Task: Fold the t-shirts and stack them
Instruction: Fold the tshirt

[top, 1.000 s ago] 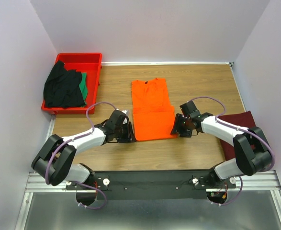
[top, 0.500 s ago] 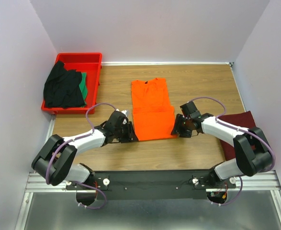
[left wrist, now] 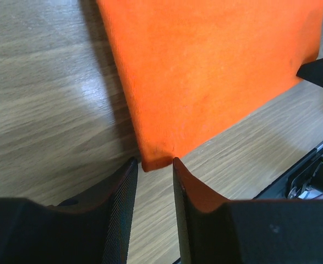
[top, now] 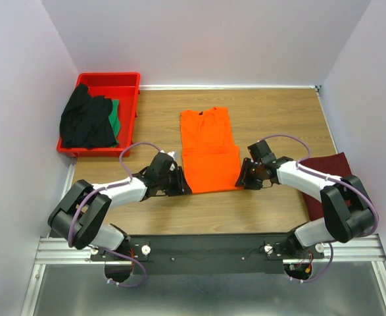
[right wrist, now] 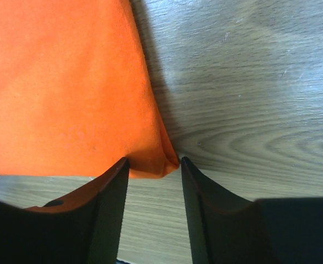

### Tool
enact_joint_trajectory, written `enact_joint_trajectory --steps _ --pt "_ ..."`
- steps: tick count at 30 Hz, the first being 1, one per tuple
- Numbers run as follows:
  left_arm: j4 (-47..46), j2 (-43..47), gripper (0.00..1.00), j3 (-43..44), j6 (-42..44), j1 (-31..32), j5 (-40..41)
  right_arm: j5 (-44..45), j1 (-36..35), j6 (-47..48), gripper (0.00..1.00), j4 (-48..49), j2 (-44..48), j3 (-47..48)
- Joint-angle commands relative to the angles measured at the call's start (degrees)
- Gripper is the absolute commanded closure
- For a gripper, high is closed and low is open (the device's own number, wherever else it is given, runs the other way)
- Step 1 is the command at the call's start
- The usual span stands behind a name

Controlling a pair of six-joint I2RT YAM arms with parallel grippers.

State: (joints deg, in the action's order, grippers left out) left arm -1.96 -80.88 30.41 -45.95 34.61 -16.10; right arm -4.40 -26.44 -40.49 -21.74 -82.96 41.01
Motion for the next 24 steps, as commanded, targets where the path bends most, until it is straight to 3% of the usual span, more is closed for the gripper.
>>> enact_joint_trajectory --steps 1,12,22,24 --pt "-1.21 -1.65 0.60 -1.06 -0.45 0.02 -0.34 -1.66 -0.02 -0.20 0.51 -0.06 -1.33 -1.55" --pt "-1.74 -4.02 0.71 0.08 -0.19 0.02 -1.04 -2.80 0.07 -0.20 0.59 0.64 -1.95 -1.11" --pt "1.25 -2.97 1.00 2.89 1.48 0.02 -1.30 -3.51 0.07 0.76 0.85 0.38 -1.07 0.47" --pt "2.13 -2.36 1.00 3.07 2.09 0.02 -1.57 -4.12 0.07 1.03 0.93 0.38 -0.28 0.12"
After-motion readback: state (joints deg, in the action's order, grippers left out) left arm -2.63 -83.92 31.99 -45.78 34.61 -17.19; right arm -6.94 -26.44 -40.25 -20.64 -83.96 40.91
